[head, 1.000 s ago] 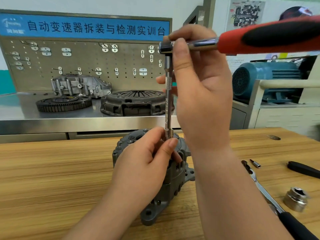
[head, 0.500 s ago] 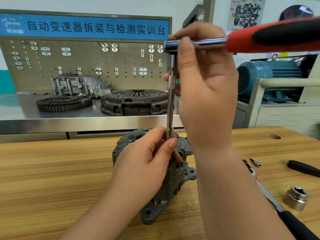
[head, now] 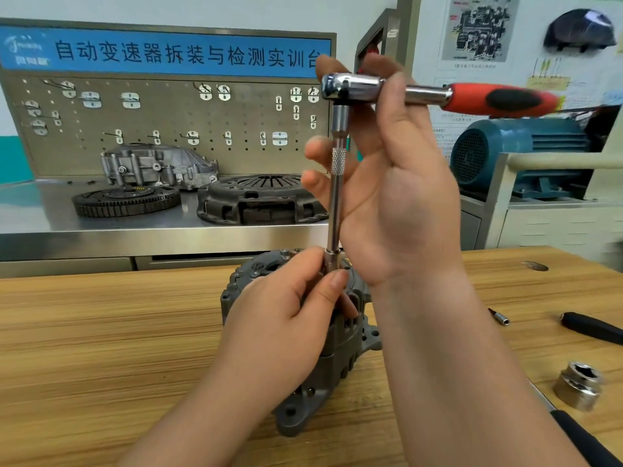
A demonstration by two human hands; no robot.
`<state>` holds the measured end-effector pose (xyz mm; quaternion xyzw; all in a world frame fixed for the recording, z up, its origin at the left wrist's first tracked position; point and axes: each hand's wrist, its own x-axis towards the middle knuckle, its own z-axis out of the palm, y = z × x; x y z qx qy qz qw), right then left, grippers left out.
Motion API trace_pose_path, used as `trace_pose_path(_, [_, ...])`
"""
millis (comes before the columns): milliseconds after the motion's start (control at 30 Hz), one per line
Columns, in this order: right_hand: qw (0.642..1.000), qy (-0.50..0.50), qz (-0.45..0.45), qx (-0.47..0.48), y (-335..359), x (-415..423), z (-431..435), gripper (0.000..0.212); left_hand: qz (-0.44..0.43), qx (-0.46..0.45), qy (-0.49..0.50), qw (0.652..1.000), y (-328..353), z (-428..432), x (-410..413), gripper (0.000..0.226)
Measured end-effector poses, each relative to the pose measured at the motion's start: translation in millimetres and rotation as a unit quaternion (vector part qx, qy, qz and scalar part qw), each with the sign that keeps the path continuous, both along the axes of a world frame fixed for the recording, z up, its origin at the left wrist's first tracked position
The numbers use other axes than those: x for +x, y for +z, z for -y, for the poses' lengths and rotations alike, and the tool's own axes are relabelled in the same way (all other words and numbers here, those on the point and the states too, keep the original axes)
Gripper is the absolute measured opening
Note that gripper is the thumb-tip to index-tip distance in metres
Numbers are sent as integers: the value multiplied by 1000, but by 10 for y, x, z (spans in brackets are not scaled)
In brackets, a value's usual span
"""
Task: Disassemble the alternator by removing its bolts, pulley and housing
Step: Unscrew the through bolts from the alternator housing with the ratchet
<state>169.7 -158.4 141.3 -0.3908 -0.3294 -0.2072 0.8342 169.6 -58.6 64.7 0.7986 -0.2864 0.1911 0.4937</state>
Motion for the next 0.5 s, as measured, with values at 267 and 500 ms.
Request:
trace_pose_path(267, [886,-404,183,-138,-38,23,-66,12,-28,-26,1,999,-3,21,10,32])
trace_pose_path(500, [1000,27,-12,-12,36,-34,-15,19,0,-10,-11,1000,0,-1,-7,26])
